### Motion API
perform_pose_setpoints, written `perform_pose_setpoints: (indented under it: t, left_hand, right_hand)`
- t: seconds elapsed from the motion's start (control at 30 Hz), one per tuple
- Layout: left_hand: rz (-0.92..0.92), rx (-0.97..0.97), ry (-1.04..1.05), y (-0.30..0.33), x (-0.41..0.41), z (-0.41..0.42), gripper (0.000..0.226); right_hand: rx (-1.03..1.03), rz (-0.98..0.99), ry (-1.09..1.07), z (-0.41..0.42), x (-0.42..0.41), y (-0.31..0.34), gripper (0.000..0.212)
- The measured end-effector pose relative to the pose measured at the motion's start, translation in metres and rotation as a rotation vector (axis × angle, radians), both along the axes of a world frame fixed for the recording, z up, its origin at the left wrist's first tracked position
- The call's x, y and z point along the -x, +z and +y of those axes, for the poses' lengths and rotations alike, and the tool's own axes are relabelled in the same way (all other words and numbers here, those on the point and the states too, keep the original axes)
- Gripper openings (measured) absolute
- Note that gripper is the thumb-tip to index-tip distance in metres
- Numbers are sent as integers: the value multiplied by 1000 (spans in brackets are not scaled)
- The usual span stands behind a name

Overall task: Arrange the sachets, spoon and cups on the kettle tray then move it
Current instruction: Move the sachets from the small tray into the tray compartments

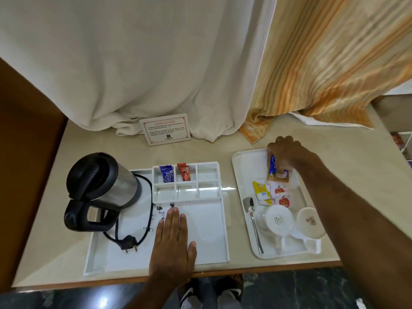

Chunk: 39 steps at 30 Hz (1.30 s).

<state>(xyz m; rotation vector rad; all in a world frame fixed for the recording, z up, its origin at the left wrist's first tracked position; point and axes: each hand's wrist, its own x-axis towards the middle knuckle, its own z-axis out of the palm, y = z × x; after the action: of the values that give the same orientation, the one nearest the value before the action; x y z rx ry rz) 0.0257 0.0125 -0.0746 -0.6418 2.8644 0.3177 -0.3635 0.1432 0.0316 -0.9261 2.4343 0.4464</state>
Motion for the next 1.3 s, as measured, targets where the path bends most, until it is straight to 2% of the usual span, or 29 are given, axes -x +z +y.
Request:
perform_pose_setpoints:
  t: [0.13, 0.23, 0.3, 0.37, 0.5, 0.63, 0.83, 1.0, 1.13, 1.3]
  left_hand:
    - [8, -3, 8, 0, 0, 0, 81]
    - [4, -12, 2, 2, 0, 0, 80]
    - [11, -9, 0, 3, 1, 0, 80]
    - [8, -8, 1, 3, 1, 1, 80]
    - [9, -7, -2, 2, 0, 0, 79]
    - [1, -5, -1, 3, 1, 0, 79]
    - [-3, -1, 6, 5, 2, 1, 79]
    - [-3, -11, 4, 5, 2, 1, 79]
    - [8, -10, 4, 4, 1, 1, 80]
    - [19, -11, 10, 3, 0, 0, 81]
  right_hand:
    - [23, 97, 47, 0, -1, -3, 38]
    - [-1, 160, 114, 1, -2, -4, 32]
    - [95, 113, 54, 4, 1, -7, 34]
    - [193, 38, -43, 6, 2, -8, 44]
    - [143, -22, -45, 2, 2, -8, 59]
    - [112, -36, -10, 0, 4, -11, 54]
    - [169, 13, 90, 2, 2, -16, 41]
    - [216, 58, 81, 14, 2, -20, 49]
    - [126, -11, -5, 10, 4, -14, 51]
    - [-22, -34, -19, -1, 4, -11, 31]
